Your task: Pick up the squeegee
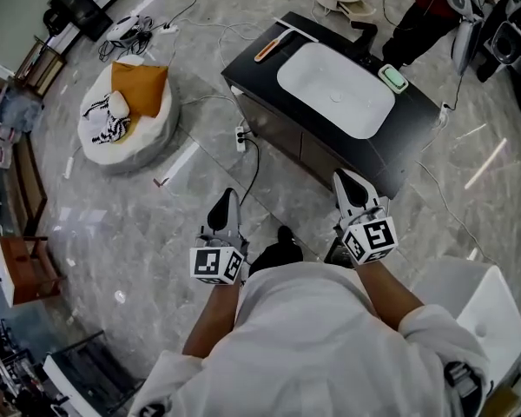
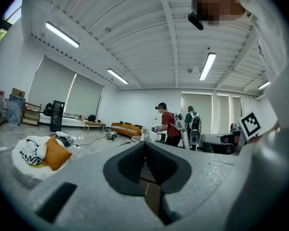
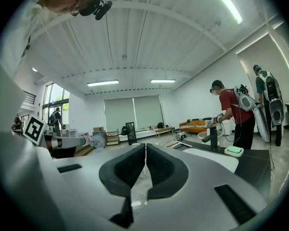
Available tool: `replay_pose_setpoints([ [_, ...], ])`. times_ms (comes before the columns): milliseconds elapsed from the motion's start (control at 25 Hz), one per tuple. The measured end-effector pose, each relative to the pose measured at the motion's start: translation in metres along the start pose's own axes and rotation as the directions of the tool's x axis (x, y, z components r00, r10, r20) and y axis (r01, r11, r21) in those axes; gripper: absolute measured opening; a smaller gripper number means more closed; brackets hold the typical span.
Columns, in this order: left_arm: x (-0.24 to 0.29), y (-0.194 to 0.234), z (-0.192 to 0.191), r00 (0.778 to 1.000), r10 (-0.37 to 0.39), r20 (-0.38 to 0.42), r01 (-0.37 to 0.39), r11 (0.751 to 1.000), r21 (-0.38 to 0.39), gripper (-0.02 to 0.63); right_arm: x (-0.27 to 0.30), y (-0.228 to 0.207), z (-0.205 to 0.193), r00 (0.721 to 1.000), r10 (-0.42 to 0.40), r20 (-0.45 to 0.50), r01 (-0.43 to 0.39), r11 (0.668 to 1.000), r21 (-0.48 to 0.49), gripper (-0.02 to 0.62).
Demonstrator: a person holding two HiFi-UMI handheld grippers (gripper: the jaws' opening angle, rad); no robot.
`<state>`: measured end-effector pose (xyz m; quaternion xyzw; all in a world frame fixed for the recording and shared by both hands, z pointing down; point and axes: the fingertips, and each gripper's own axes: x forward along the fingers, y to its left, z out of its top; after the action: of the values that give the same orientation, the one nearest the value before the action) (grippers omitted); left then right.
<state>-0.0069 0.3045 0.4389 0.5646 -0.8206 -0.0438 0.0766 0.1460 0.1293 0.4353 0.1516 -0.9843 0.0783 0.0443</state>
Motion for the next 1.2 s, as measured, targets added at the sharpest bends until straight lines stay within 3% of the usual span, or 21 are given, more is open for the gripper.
replay_pose_setpoints([
  [360, 0.072, 0.067, 0.018, 1.000, -0.005, 0.011, 0.005, 0.999, -0.040, 0.015, 0.093, -0.010, 0.018, 1.000, -0.019, -0.004, 0.019, 1.000, -0.010, 0.015],
  [720, 0.168, 0.113, 0.030, 1.000, -0.003, -0.005, 0.003, 0.999, -0.037, 0.015, 0.176, -0.059, 0.032, 1.000, -0.022, 0.000, 0.022, 1.000, -0.018, 0.015],
  [1040, 0.270, 0.130, 0.038, 0.989, -0.091, -0.115, 0.092, 0.996, 0.005, 0.015, 0.255, -0.110, 0.039, 1.000, -0.012, -0.001, 0.012, 1.000, 0.011, 0.015],
  [1200, 0.315, 0.129, 0.030, 0.973, -0.168, -0.159, 0.173, 0.985, 0.015, 0.018, 0.283, -0.127, 0.037, 1.000, -0.008, -0.001, 0.008, 1.000, 0.012, 0.015],
])
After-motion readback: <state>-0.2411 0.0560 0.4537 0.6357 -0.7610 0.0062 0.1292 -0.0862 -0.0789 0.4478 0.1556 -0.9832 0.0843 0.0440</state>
